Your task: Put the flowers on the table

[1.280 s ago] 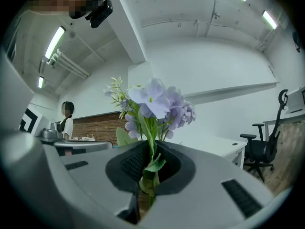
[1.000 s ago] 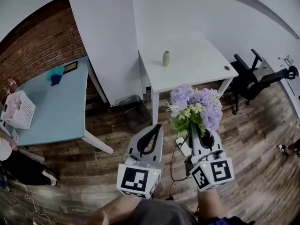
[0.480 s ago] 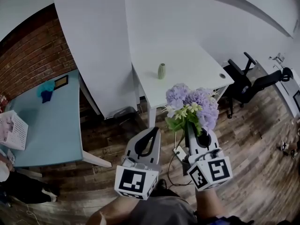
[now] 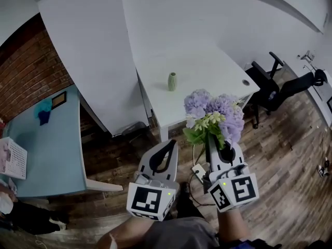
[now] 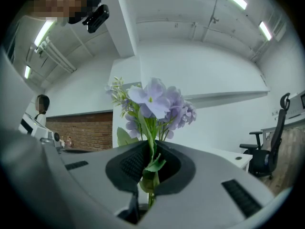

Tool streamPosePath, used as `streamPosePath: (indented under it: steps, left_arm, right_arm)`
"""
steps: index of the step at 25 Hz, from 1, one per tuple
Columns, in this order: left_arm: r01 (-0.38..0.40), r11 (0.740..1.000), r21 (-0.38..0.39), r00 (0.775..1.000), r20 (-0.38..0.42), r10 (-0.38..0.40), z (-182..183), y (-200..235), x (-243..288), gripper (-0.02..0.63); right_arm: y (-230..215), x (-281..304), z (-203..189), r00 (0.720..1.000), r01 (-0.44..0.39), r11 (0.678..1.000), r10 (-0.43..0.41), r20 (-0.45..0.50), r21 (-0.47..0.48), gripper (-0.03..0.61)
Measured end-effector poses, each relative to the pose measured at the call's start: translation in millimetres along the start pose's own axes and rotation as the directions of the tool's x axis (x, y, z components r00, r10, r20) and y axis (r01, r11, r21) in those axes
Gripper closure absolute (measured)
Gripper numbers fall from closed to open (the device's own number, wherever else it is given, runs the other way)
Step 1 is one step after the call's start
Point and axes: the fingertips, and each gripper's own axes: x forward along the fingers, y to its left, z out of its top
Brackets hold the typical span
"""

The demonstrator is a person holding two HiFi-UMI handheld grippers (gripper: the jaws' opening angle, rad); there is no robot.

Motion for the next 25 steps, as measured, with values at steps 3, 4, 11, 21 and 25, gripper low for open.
streamPosePath:
  steps: [3, 4, 11, 21, 25]
  left_arm:
    - [0.001, 1.0, 0.009, 1.0, -0.014, -0.001, -6, 3, 36, 0.606]
    - [0.001, 1.0, 0.016, 1.0, -0.019, -0.001, -8, 3, 48, 0.606]
    - [-0.018, 0.999, 0.045, 0.999, -0.037, 0.02, -10, 9, 134, 0.606]
    - [-0.075, 0.992, 0.101, 0.997, 0.009, 0.074, 12, 28, 217, 0.606]
    - [-0.126, 0.987, 0.098, 0.992, 0.028, 0.123, 22, 47, 228, 0.606]
  right_arm:
    - [-24, 22, -1, 1.0, -0.014, 1.0, 0.014, 0.003, 0.0, 0.555]
    - [-34, 30, -1, 1.0, -0.019, 1.0, 0.019, 0.004, 0.014, 0.555]
    - [-109, 80, -9, 1.0, -0.018, 0.998, 0.018, 0.001, 0.056, 0.555]
    - [-170, 159, 0, 0.996, -0.084, 0.994, 0.081, 0.039, 0.066, 0.555]
    - [-168, 187, 3, 0.99, -0.136, 0.989, 0.133, 0.044, 0.065, 0.555]
